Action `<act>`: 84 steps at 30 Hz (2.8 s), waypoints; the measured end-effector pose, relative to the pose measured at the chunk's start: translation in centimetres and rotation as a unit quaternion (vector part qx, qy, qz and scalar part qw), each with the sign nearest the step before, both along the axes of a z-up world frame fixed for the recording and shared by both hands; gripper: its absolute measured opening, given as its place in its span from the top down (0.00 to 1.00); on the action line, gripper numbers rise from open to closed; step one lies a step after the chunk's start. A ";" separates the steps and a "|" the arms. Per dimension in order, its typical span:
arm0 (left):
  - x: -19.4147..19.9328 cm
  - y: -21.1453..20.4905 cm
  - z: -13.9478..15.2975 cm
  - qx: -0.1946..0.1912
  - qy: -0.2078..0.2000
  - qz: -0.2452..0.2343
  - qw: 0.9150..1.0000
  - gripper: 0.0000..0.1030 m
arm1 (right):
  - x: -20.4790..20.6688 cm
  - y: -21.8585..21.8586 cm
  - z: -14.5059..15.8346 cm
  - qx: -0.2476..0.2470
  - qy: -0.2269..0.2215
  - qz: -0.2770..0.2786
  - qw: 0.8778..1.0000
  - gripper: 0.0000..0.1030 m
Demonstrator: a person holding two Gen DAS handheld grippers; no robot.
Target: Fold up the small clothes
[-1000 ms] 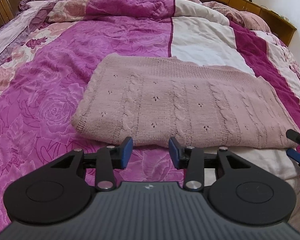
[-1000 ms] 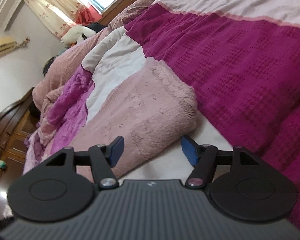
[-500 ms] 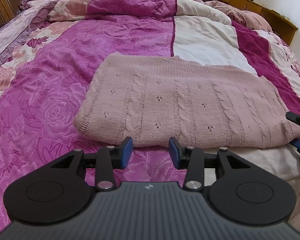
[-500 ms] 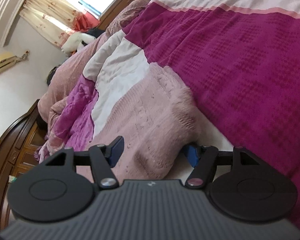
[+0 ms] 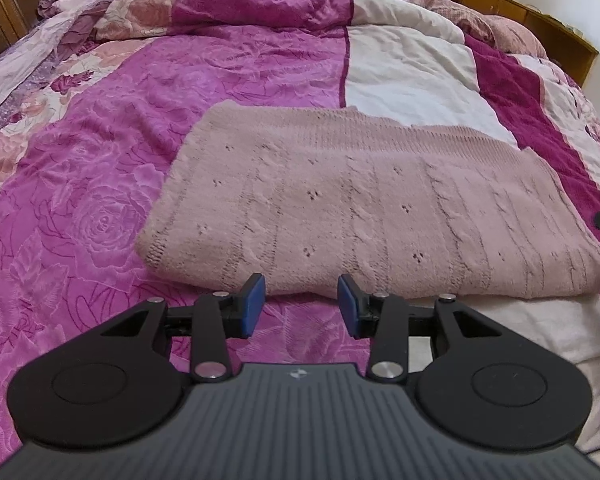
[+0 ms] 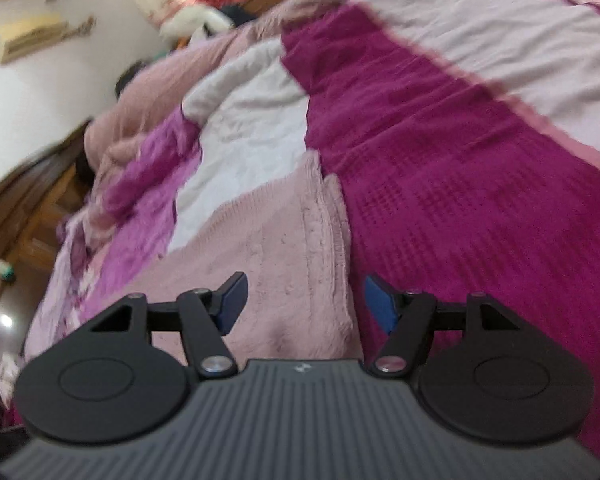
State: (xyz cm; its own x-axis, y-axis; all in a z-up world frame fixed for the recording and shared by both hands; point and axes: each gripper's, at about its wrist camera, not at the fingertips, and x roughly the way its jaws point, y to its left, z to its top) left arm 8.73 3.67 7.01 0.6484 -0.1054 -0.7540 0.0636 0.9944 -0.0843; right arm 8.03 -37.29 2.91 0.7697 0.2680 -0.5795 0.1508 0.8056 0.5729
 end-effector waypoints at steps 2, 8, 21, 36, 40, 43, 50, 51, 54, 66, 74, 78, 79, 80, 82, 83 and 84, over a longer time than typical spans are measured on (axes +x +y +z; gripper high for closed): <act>0.0 -0.3 -0.1 0.007 0.001 -0.003 1.000 0.54 | 1.2 0.0 -1.0 -0.008 0.019 0.005 1.000 0.35; 0.4 -0.4 -0.3 0.013 0.006 0.000 1.000 0.54 | 2.6 0.0 -2.0 0.026 -0.001 0.038 0.999 0.35; 0.2 -1.1 -0.9 0.020 0.010 -0.015 1.000 0.53 | 2.6 0.5 -2.0 0.082 -0.075 0.011 0.994 0.78; -0.1 -0.5 -0.5 0.015 0.006 -0.005 1.000 0.53 | 3.1 0.8 -3.4 0.080 -0.038 -0.004 0.996 0.71; -0.3 -0.5 -0.2 0.017 0.003 -0.008 1.000 0.53 | 2.8 1.2 -2.5 0.072 -0.053 -0.002 0.996 0.75; -0.3 -0.4 0.1 0.018 0.001 -0.005 1.000 0.53 | 2.6 1.5 -1.8 0.070 -0.062 -0.006 0.996 0.76; -0.3 0.5 1.1 0.019 -0.010 0.000 1.000 0.53 | 2.4 2.8 1.0 0.057 -0.084 -0.007 0.995 0.78; -0.3 0.7 1.2 0.018 -0.012 0.002 1.000 0.53 | 2.4 3.1 1.5 0.056 -0.087 -0.006 0.995 0.78; -0.2 1.5 1.6 0.015 -0.014 0.012 1.000 0.53 | 2.6 4.1 2.8 0.050 -0.095 -0.006 0.994 0.78; -1.2 6.7 3.1 0.010 -0.033 0.041 0.999 0.53 | 3.3 11.1 8.5 0.017 -0.124 0.026 0.992 0.79; -0.6 9.1 2.8 0.010 -0.030 0.050 0.998 0.53 | 4.8 16.4 10.7 0.047 -0.127 0.028 0.990 0.79; -0.5 10.0 2.7 0.005 -0.032 0.053 0.998 0.53 | 6.0 19.6 11.0 0.053 -0.122 0.042 0.990 0.79; -0.5 10.2 2.7 0.005 -0.032 0.055 0.998 0.53 | 6.3 20.5 10.9 0.052 -0.119 0.046 0.990 0.80; -0.5 10.3 2.6 0.004 -0.033 0.056 0.998 0.53 | 6.6 21.1 10.8 0.052 -0.116 0.050 0.991 0.80; -0.5 10.8 2.4 0.002 -0.032 0.062 0.998 0.53 | 7.0 22.6 10.2 0.050 -0.107 0.058 0.991 0.80; -0.5 11.1 2.3 0.001 -0.031 0.064 0.997 0.53 | 7.3 23.3 9.7 0.049 -0.102 0.062 0.992 0.80; -0.6 11.4 2.2 0.000 -0.031 0.068 0.997 0.53 | 7.4 24.0 9.4 0.048 -0.096 0.066 0.992 0.80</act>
